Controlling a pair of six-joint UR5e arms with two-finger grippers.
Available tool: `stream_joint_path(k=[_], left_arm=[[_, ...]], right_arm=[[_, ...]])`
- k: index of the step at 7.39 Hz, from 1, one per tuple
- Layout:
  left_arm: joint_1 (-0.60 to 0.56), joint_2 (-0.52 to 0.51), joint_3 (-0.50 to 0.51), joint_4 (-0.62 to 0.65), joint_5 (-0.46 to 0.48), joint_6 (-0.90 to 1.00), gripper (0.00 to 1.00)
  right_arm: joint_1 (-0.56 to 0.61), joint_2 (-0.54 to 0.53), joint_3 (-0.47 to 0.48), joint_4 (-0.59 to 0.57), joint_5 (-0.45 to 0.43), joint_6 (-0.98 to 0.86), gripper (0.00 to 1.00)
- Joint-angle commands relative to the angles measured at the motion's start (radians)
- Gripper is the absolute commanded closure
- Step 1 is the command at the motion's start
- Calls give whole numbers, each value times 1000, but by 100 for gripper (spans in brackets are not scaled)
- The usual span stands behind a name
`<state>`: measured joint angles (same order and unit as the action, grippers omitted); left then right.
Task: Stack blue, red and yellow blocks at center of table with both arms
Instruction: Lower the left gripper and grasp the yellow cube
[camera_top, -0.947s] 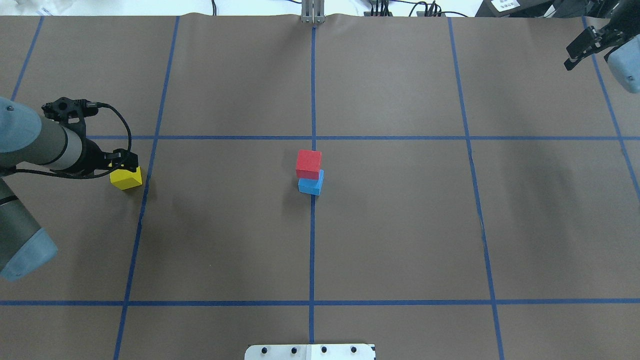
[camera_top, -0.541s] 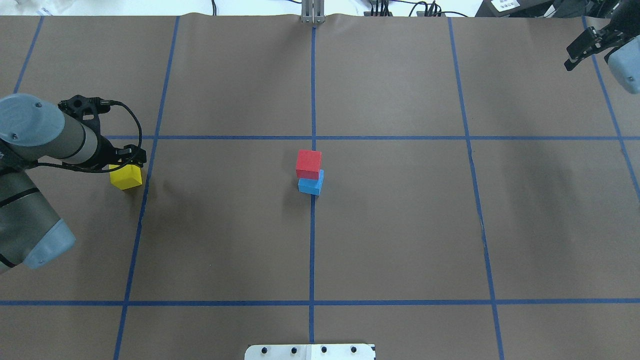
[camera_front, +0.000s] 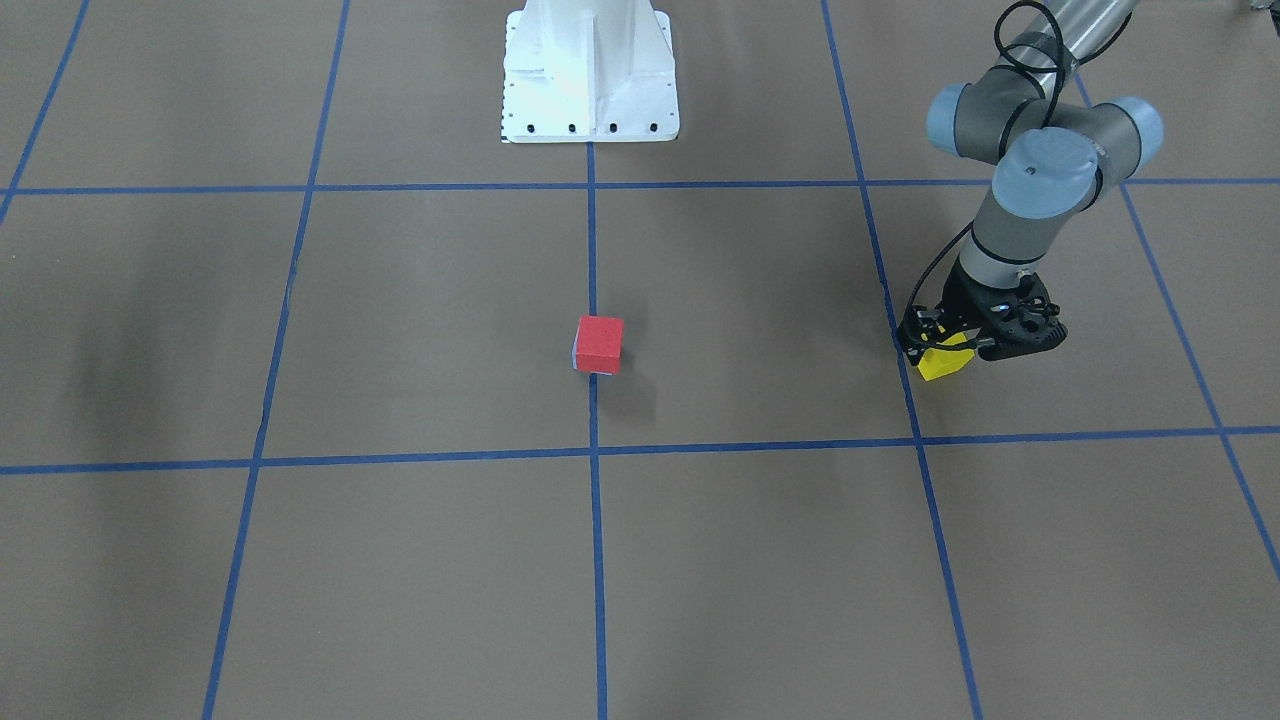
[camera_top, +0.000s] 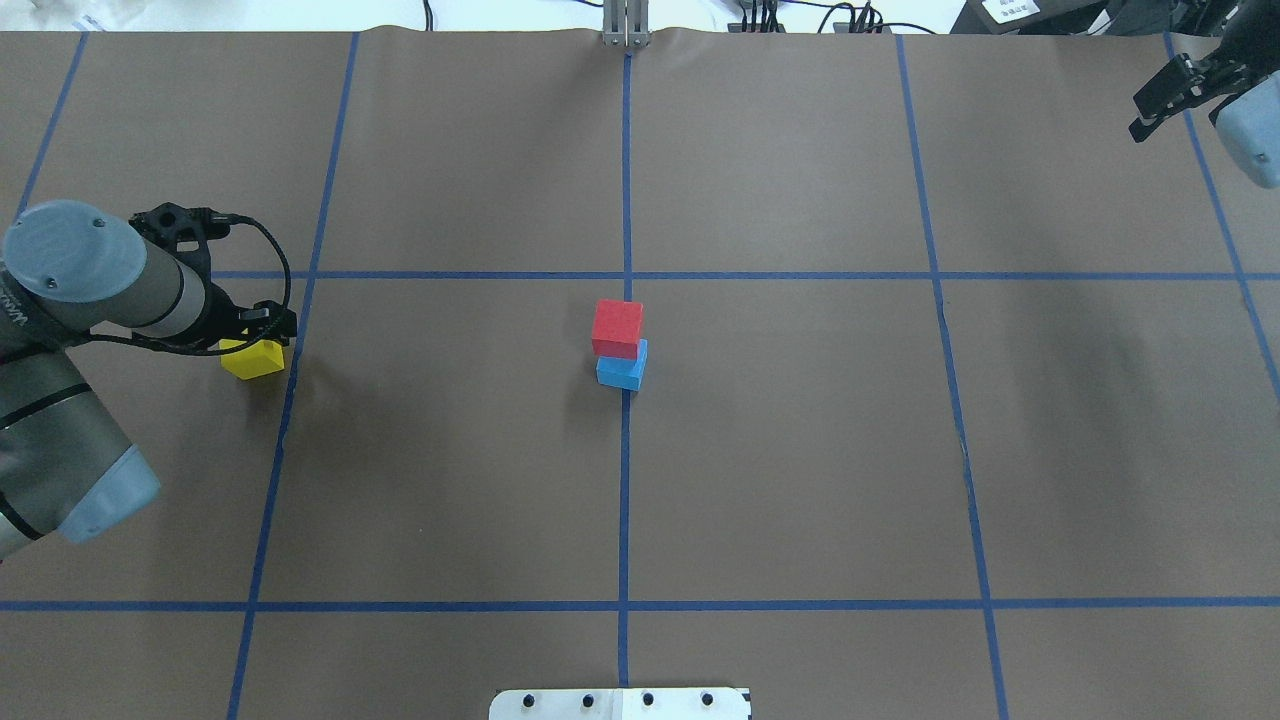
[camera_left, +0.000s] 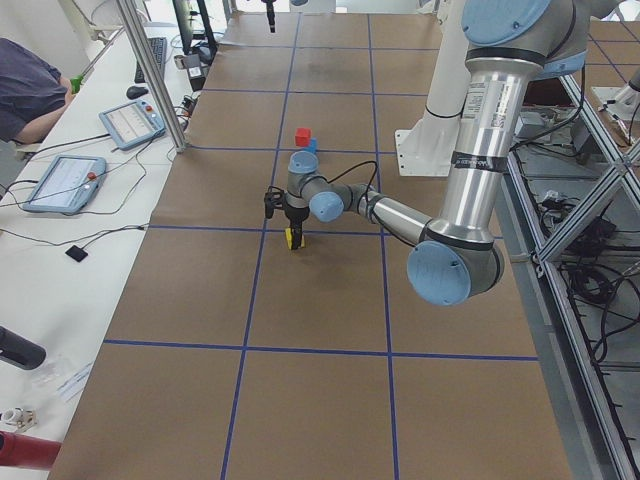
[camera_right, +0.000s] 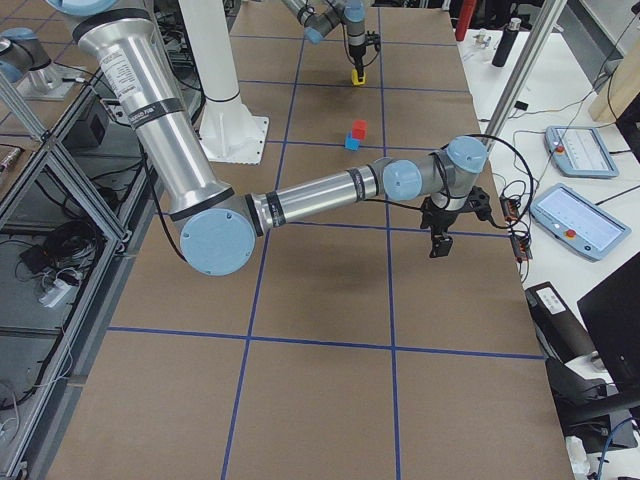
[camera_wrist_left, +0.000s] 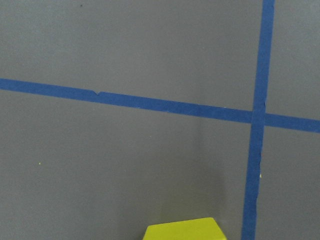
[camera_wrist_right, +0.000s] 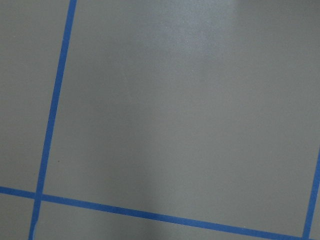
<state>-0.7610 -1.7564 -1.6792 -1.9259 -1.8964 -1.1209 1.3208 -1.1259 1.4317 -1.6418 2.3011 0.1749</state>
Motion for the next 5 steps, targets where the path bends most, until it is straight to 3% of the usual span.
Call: stream_joint_path(k=[1, 2, 4, 5], left_arm=[[3, 1, -2, -2, 0, 4, 72], [3, 8, -13, -2, 2, 28, 100], [-15, 15, -87, 52, -30, 117, 100], [-55, 0, -205, 234, -70, 184, 100]], right_arm=[[0, -2, -1, -1, 0, 0, 0], [0, -6, -1, 2, 1, -2, 0], [0, -8, 1, 2, 1, -2, 0], [0, -8, 1, 2, 3, -2, 0]])
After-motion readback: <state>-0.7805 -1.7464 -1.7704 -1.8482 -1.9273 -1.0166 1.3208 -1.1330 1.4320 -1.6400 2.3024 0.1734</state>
